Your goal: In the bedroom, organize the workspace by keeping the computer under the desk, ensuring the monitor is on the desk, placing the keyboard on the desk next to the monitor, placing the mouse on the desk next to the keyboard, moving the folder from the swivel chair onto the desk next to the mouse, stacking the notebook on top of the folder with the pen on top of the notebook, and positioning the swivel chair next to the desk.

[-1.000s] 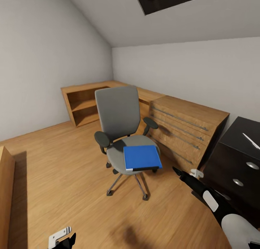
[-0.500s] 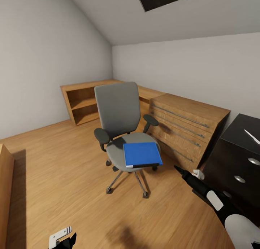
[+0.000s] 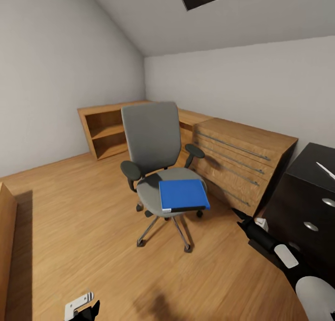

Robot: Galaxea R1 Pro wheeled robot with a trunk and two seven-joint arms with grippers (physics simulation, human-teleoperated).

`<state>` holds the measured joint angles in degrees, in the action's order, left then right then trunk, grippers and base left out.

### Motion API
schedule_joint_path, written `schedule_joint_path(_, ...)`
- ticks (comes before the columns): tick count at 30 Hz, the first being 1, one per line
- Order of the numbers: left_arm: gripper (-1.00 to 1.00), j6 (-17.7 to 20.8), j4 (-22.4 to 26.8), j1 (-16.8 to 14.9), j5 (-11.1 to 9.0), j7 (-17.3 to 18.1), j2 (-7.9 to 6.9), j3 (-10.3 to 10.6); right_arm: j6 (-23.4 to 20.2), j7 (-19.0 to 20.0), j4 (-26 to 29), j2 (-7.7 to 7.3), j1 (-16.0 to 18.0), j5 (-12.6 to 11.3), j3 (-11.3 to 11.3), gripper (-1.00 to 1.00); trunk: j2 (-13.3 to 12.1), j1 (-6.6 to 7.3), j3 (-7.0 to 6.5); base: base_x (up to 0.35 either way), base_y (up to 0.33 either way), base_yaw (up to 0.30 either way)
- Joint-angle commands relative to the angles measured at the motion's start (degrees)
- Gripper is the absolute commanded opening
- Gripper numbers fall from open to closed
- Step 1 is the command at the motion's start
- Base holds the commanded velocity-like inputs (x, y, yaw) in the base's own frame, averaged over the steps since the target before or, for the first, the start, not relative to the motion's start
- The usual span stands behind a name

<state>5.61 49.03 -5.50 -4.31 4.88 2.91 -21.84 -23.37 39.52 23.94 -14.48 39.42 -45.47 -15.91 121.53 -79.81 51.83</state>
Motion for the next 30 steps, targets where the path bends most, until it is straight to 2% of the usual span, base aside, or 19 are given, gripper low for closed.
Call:
schedule_joint_path(1, 1.0, 0.5, 0.1, 0.0, -0.4, 0.5, 0.08, -0.3, -0.5, 0.1, 0.0, -0.02, 0.0, -0.4, -0.2, 1.0, 0.4, -0.22, 0.24, 0.0, 0.0, 0.0)
schedule_joint_path(11, 1.0, 0.4, 0.1, 0.0, -0.4, 0.5, 0.16, -0.1, -0.7, 0.2, -0.2, -0.11, 0.0, -0.6, -0.3, 1.0, 4.4, -2.41, 2.03, 0.0, 0.0, 0.0)
schedule_joint_path(19, 1.0, 0.4, 0.1, 0.0, -0.4, 0.3, 0.02, 1.9, -0.9, 0.4, -0.2, -0.11, 0.0, -0.4, -0.1, 1.0, 7.7, -4.17, 3.47, 0.0, 0.0, 0.0)
schedule_joint_path(30, 1.0, 0.4, 0.1, 0.0, -0.4, 0.3, 0.07, 2.2, -1.0, 4.2, -0.3, -0.13, 0.0, -0.3, 0.0, 1.0, 12.1, -6.59, 5.44, 0.0, 0.0, 0.0)
